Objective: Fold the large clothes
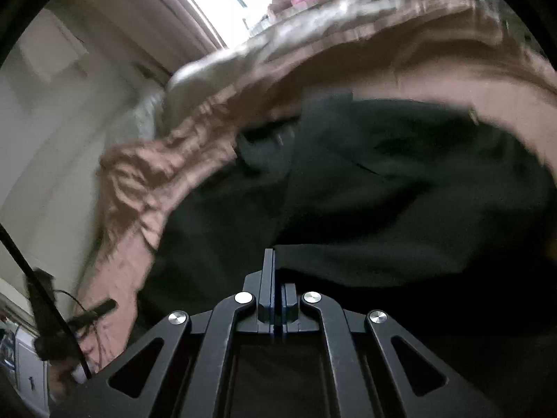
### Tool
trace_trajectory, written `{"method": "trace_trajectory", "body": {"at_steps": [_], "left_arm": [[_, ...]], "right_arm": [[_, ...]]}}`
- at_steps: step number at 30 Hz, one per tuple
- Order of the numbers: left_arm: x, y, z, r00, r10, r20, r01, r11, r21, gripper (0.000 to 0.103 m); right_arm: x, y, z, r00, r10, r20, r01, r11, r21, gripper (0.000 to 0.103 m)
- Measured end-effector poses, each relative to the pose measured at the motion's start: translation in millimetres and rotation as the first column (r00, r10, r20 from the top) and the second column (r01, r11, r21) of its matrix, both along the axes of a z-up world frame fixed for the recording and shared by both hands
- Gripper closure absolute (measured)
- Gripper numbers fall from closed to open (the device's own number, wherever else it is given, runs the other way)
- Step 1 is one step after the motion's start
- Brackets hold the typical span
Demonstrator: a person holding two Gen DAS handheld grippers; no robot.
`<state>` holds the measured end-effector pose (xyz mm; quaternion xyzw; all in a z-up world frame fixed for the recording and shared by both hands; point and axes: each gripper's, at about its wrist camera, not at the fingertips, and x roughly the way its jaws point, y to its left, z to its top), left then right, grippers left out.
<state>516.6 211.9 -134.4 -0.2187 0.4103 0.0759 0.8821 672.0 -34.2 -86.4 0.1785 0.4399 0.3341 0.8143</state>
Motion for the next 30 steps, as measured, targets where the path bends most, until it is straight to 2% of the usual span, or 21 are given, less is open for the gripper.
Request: {"method": "trace_trajectory", "body": {"at_steps": [1, 3, 4, 5, 7, 9, 12, 15, 17, 18, 19, 20, 24, 26, 29, 30], "left_arm": [[1, -1, 0, 1.000, -0.004, -0.002, 0.004, 1.000, 0.002, 0.032], [1, -2, 0, 1.000, -0.010, -0.003, 0.010, 1.000, 0.005, 0.032], [0, -2, 0, 1.000, -0.013, -0.003, 0.013, 1.000, 0.006, 0.032], [0, -2, 0, 1.000, -0.015, -0.003, 0.015, 1.000, 0.006, 0.032], [0, -2, 0, 1.000, -0.015, -0.003, 0.015, 1.000, 0.006, 0.032], [0, -2, 0, 1.000, -0.014, -0.005, 0.014, 1.000, 0.006, 0.032], [-1, -3, -1, 1.000, -0.008, -0.011, 0.008, 1.000, 0.005, 0.032], [-1, -5, -2, 1.000, -0.009, -0.012, 0.009, 1.000, 0.006, 0.032], [-2, -7, -2, 1.000, -0.016, -0.012, 0.016, 1.000, 0.009, 0.032], [-2, -7, -2, 1.000, -0.019, -0.011, 0.019, 1.000, 0.010, 0.032], [-2, -8, -2, 1.000, -0.022, -0.011, 0.022, 1.000, 0.012, 0.032], [-1, -8, -3, 1.000, -0.023, -0.011, 0.023, 1.000, 0.013, 0.032], [1, -7, -6, 1.000, -0.014, -0.020, 0.014, 1.000, 0.010, 0.032], [4, -5, -10, 0.999, -0.011, -0.031, 0.011, 1.000, 0.009, 0.032], [6, 0, -13, 0.999, -0.004, -0.038, 0.004, 1.000, -0.003, 0.032], [6, 1, -12, 0.999, -0.001, -0.034, 0.000, 1.000, -0.008, 0.032]], "right_arm": [[5, 1, -5, 0.999, -0.002, -0.042, 0.002, 1.000, -0.003, 0.103], [9, -2, 0, 0.998, -0.012, -0.068, 0.014, 1.000, 0.021, 0.099], [8, -12, 3, 0.996, -0.013, -0.086, 0.017, 0.999, 0.052, 0.087], [10, -20, 5, 0.994, -0.015, -0.109, 0.024, 0.997, 0.078, 0.055], [1, -44, 6, 0.992, -0.024, -0.121, 0.041, 0.989, 0.141, 0.011], [-3, -65, 9, 0.991, -0.059, -0.117, 0.076, 0.986, 0.148, 0.011], [-4, -109, 11, 0.975, -0.180, -0.127, 0.198, 0.969, 0.146, 0.011], [8, -161, 7, 0.933, -0.316, -0.174, 0.343, 0.927, 0.154, 0.011], [17, -183, 2, 0.912, -0.363, -0.192, 0.393, 0.906, 0.159, 0.014], [22, -189, 0, 0.903, -0.380, -0.198, 0.412, 0.898, 0.155, 0.020], [31, -195, -3, 0.895, -0.392, -0.213, 0.427, 0.891, 0.152, 0.034], [37, -201, -5, 0.891, -0.397, -0.220, 0.434, 0.887, 0.157, 0.043], [57, -210, -7, 0.887, -0.419, -0.194, 0.448, 0.882, 0.144, 0.055], [61, -206, -9, 0.890, -0.416, -0.187, 0.443, 0.887, 0.135, 0.079], [59, -183, 3, 0.898, -0.418, -0.139, 0.436, 0.889, 0.142, 0.095], [59, -183, 15, 0.902, -0.418, -0.111, 0.431, 0.891, 0.145, 0.096]]}}
